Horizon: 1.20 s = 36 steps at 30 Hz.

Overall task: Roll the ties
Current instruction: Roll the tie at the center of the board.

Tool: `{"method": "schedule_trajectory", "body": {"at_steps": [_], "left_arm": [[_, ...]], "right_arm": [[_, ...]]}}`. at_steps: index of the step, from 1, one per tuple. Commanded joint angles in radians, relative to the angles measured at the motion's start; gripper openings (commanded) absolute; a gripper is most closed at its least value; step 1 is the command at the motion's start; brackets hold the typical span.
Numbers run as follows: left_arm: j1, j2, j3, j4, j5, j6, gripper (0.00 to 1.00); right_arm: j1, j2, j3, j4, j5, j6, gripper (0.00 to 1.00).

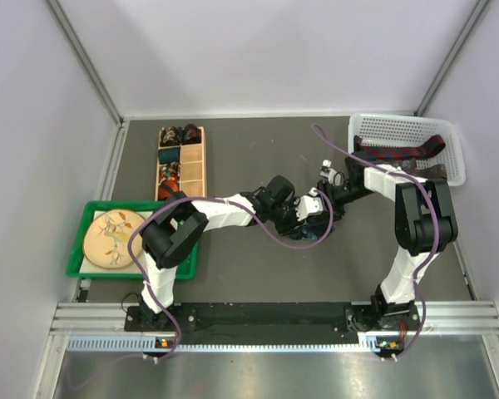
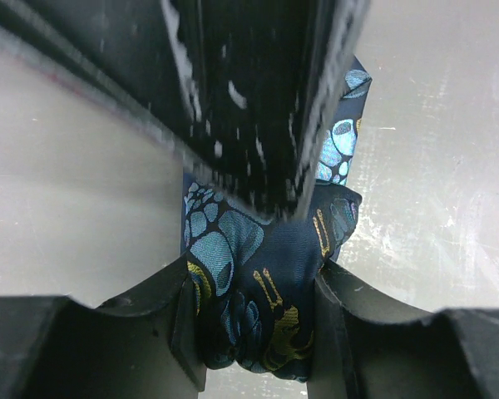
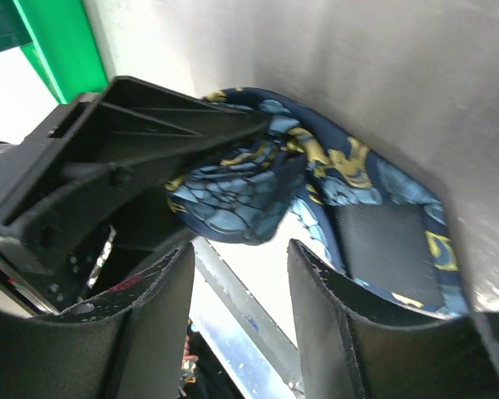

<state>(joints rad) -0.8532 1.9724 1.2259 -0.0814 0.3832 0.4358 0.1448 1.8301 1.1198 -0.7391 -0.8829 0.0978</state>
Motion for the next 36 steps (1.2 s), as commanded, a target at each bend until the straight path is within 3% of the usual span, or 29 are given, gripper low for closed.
{"method": "schedule_trajectory", "body": {"at_steps": [1, 9, 10, 12, 15, 21, 29, 36], "left_arm": [[-0.004, 0.046, -0.011, -0.077, -0.116, -0.009, 0.25], [-0.007, 0.062, 0.011, -0.090, -0.118, 0.011, 0.32], [-0.006, 0.062, 0.011, -0.096, -0.116, 0.012, 0.33], [-0.007, 0.063, 0.021, -0.118, -0.116, 0.014, 0.37], [-0.004, 0.060, 0.029, -0.158, -0.090, 0.018, 0.49], [0.022, -0.020, -0.023, -0.075, 0.045, 0.041, 0.82], [0.065, -0.101, -0.071, 0.072, 0.258, 0.096, 0.93], [0.063, -0.069, -0.054, 0.135, 0.286, 0.127, 0.99]], "right_arm": [[0.045, 0.004, 0.006, 0.043, -0.050, 0.011, 0.48], [0.081, 0.093, 0.063, 0.073, 0.007, 0.037, 0.42], [0.079, 0.095, 0.067, 0.075, 0.030, 0.036, 0.37], [0.079, 0.104, 0.072, 0.060, 0.051, 0.020, 0.00], [0.079, 0.112, 0.068, 0.035, 0.117, -0.004, 0.00], [0.078, 0.113, 0.057, 0.021, 0.257, -0.026, 0.00], [0.078, 0.116, 0.071, 0.020, 0.378, -0.024, 0.00], [0.078, 0.139, 0.097, -0.003, 0.423, -0.038, 0.00]]}}
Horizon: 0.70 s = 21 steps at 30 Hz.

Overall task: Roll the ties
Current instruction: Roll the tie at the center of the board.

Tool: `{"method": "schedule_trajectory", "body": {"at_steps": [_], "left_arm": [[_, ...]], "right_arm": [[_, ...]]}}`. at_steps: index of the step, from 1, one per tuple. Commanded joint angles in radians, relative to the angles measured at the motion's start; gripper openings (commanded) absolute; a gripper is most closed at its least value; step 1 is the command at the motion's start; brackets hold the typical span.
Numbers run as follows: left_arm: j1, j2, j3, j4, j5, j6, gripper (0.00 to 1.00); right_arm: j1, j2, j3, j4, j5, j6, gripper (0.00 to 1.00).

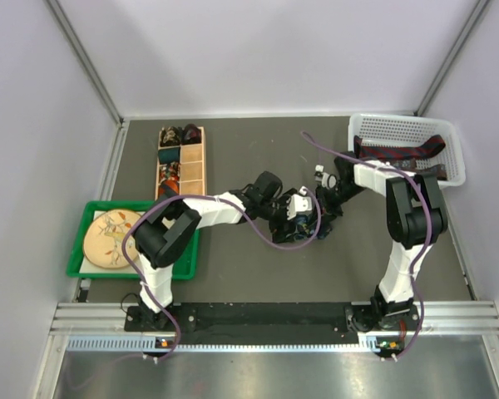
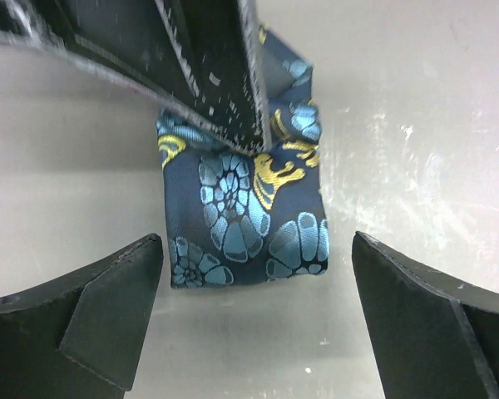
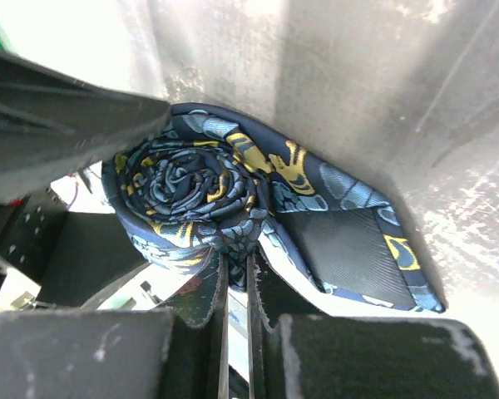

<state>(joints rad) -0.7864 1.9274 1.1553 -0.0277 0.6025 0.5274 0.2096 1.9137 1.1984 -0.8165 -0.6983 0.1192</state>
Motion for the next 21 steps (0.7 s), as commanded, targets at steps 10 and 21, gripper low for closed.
{"method": "schedule_trajectory", "body": {"at_steps": [10, 21], "left_arm": [[-0.010, 0.057, 0.070, 0.173, 0.071, -0.006, 0.99], [-0.016, 0.160, 0.156, 0.131, 0.065, -0.090, 0.69]], "right_arm": [[0.019, 0.084, 0.029, 0.073, 0.289, -0.069, 0.00], [0.022, 0.100, 0.041, 0.068, 0.293, -0.076, 0.00]]}}
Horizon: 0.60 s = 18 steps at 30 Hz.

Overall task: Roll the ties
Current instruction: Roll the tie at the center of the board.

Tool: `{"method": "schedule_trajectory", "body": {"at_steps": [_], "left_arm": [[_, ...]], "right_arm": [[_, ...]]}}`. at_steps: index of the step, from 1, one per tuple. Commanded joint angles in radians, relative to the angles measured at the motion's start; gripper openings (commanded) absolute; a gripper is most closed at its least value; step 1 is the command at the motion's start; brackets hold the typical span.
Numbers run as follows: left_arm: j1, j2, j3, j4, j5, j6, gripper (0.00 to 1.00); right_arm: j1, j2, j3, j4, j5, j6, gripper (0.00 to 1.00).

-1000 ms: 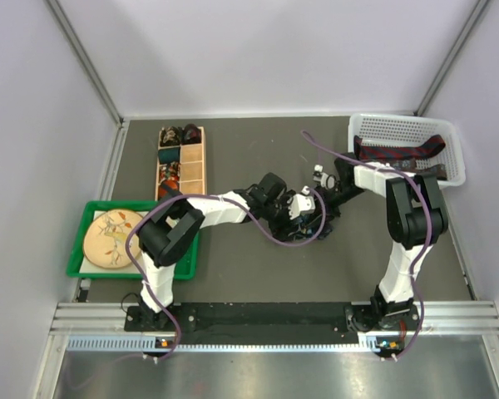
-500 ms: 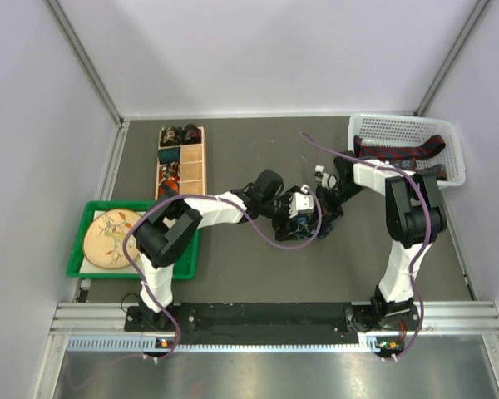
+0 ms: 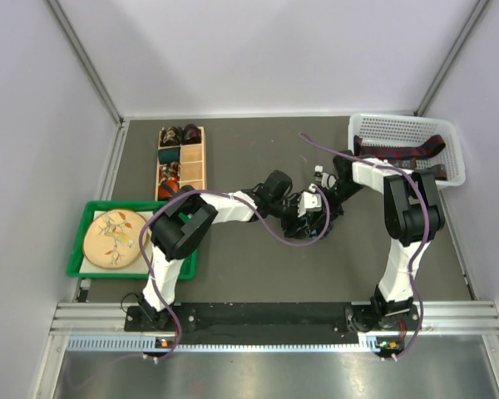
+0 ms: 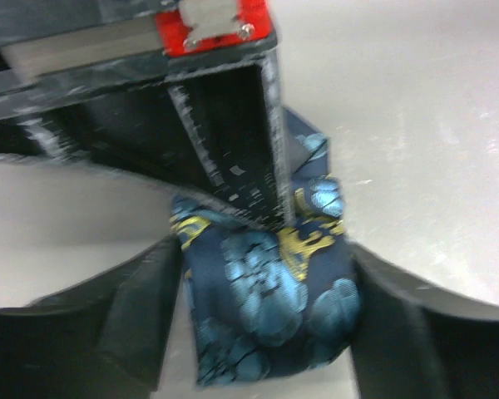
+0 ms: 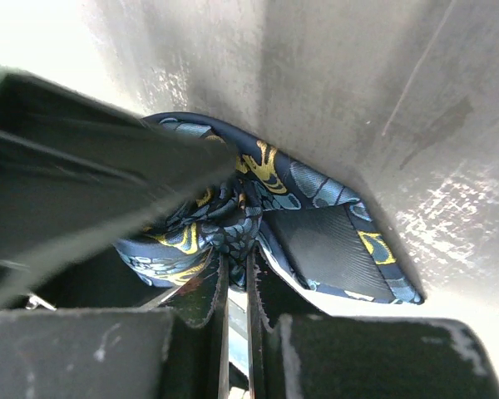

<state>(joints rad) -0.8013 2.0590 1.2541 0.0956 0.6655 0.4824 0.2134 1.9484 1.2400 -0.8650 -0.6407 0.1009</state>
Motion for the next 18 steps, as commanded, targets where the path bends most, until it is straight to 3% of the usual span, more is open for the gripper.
{"method": "schedule_trajectory", "body": {"at_steps": [1, 2, 3, 6, 10, 15, 18], "left_arm": [[-0.001, 0.035, 0.064, -0.003, -0.007, -0.048, 0.62], [-0.001, 0.033, 0.067, -0.020, -0.015, -0.051, 0.50], [-0.003, 0.030, 0.064, -0.025, -0.024, -0.051, 0.43], [-0.001, 0.016, 0.057, -0.122, -0.061, -0.006, 0.32], [-0.003, -0.007, 0.048, -0.275, -0.118, 0.085, 0.26], [-0.021, -0.005, 0.047, -0.384, -0.214, 0.123, 0.23], [-0.041, 0.015, 0.070, -0.447, -0.269, 0.146, 0.23]], "right_arm": [[0.018, 0.067, 0.004, 0.115, 0.225, -0.059, 0.00], [0.018, 0.070, 0.009, 0.113, 0.217, -0.059, 0.00], [0.018, 0.072, 0.012, 0.112, 0.210, -0.059, 0.00], [0.014, 0.066, 0.039, 0.089, 0.174, -0.064, 0.03], [-0.025, 0.026, 0.075, 0.018, 0.063, -0.069, 0.25], [-0.081, -0.045, 0.065, -0.012, -0.020, -0.082, 0.38], [-0.100, -0.066, 0.042, 0.000, -0.039, -0.069, 0.59]]}}
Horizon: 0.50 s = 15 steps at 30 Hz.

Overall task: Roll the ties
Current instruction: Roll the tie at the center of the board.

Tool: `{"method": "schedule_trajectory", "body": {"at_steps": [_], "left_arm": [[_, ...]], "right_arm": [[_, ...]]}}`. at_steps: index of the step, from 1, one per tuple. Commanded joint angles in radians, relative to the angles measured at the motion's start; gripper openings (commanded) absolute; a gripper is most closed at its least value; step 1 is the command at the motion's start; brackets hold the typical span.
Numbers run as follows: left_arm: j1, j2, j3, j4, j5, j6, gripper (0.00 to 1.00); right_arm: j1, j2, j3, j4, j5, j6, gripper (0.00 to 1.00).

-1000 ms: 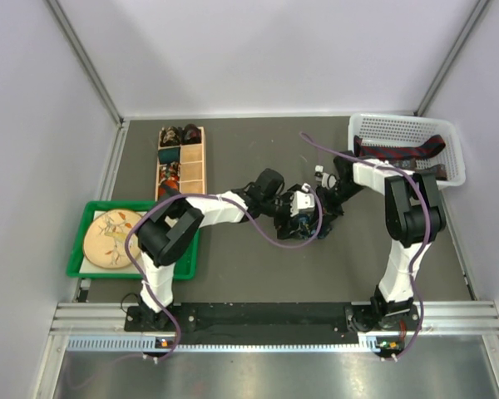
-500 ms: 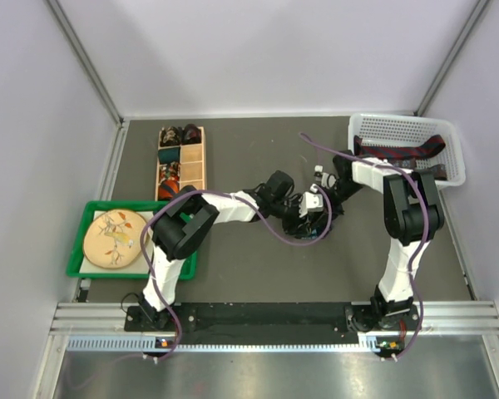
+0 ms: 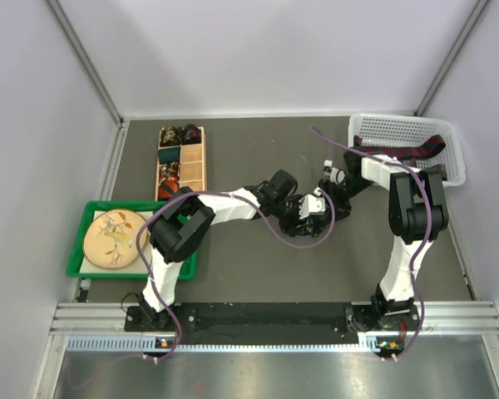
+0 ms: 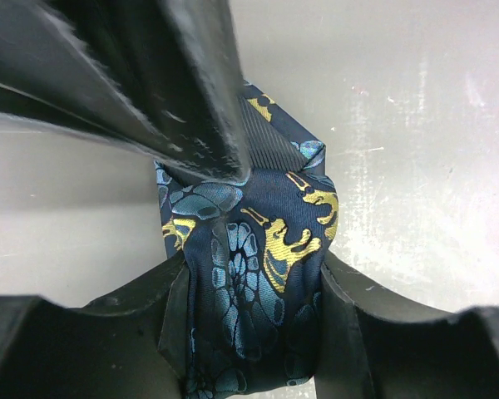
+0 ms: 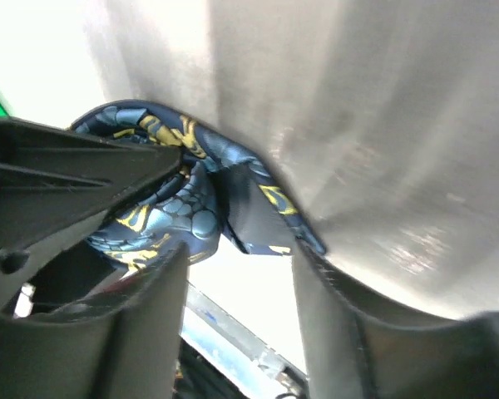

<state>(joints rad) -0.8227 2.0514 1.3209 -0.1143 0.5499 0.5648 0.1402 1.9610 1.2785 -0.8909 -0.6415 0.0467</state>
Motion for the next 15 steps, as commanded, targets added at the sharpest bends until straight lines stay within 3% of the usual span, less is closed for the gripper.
{"method": "schedule_trajectory", "body": {"at_steps": [1, 6, 15], "left_arm": [[-0.023, 0.039, 0.014, -0.252, -0.162, 0.067, 0.23], [-0.026, 0.079, 0.075, -0.324, -0.174, 0.075, 0.25], [-0.026, 0.115, 0.126, -0.355, -0.150, 0.046, 0.28]], "right_arm": [[-0.027, -0.086, -0.007, 0.032, -0.052, -0.011, 0.62], [-0.027, -0.103, -0.042, 0.105, -0.144, 0.024, 0.68], [0.045, -0.111, -0.091, 0.125, -0.253, 0.044, 0.58]]}}
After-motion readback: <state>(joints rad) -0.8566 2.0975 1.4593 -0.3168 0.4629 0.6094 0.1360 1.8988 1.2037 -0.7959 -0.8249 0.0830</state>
